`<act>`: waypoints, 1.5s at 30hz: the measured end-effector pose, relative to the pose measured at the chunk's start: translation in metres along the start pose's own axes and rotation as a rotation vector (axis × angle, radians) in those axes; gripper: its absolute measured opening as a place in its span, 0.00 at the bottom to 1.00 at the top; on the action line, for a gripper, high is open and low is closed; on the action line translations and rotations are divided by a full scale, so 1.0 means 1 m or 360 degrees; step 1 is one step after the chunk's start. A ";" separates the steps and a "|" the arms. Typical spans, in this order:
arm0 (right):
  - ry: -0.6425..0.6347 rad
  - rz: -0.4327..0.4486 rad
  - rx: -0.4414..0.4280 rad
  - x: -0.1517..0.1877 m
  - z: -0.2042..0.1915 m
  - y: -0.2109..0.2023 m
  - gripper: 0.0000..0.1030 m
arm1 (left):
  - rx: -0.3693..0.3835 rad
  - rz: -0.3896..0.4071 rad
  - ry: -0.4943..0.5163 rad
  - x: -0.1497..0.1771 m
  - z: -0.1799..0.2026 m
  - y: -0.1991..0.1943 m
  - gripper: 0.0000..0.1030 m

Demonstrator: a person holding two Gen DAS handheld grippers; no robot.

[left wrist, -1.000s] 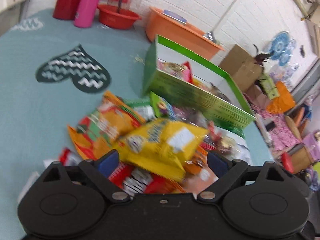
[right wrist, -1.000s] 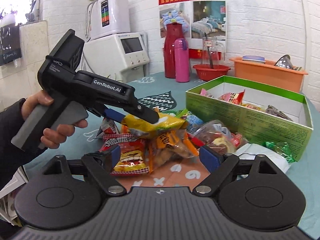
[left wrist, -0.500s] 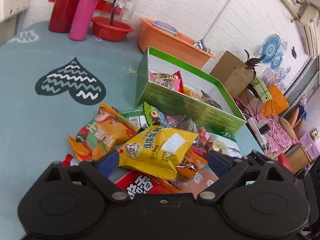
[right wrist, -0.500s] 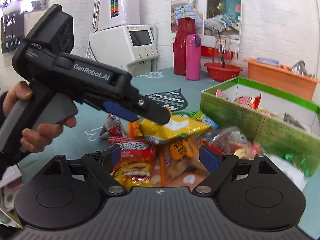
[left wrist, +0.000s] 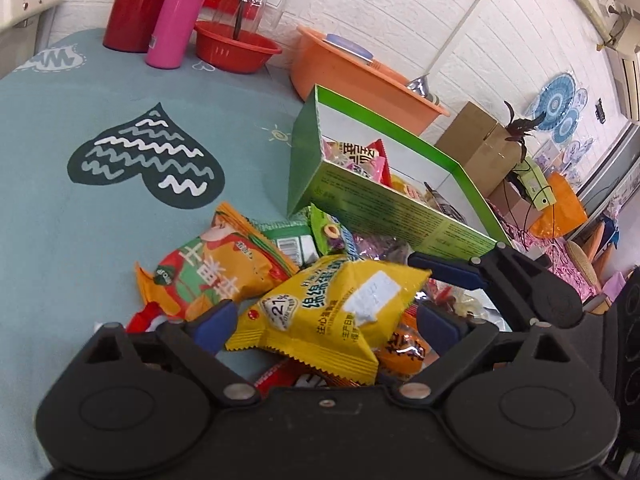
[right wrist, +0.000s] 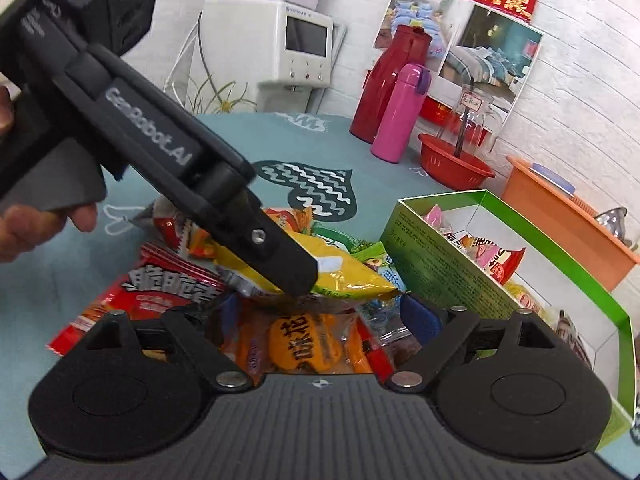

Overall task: Organize snacks
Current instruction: 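Grasp the yellow chip bag with the left gripper and lift it, then lower the yellow chip bag into the green box and open the left gripper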

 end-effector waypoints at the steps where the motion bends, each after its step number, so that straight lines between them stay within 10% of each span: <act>1: -0.0007 -0.0004 0.0002 -0.001 0.002 0.003 1.00 | -0.0002 0.0000 0.0002 -0.001 -0.002 0.001 1.00; 6: 0.0055 0.0002 -0.0106 -0.006 0.003 0.013 1.00 | 0.0022 -0.0032 0.0012 0.001 -0.004 0.009 1.00; 10: 0.0107 0.0002 -0.0138 -0.008 -0.003 0.015 0.89 | -0.0050 -0.0028 0.0082 0.003 0.000 0.010 0.68; 14: 0.0095 0.0026 -0.0086 -0.007 -0.006 0.007 0.70 | -0.0043 0.0002 0.0057 0.000 0.004 0.004 0.68; 26: 0.0146 0.0295 0.0073 -0.022 0.028 -0.058 0.65 | 0.0046 0.0154 0.0267 -0.039 0.070 -0.022 0.67; 45: 0.0359 0.0373 0.0483 0.016 0.145 -0.088 0.65 | 0.0307 0.0075 0.0546 -0.097 0.165 0.091 0.67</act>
Point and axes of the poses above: each gripper's, at about its wrist camera, not at the fingertips, and y roughly the way its jaws point, z to its right, x to its underside, the point moved 6 cm from there along y, roughly the way its jaws point, and after that the axes turned 6 degrees about y, right-handed, at the moved point
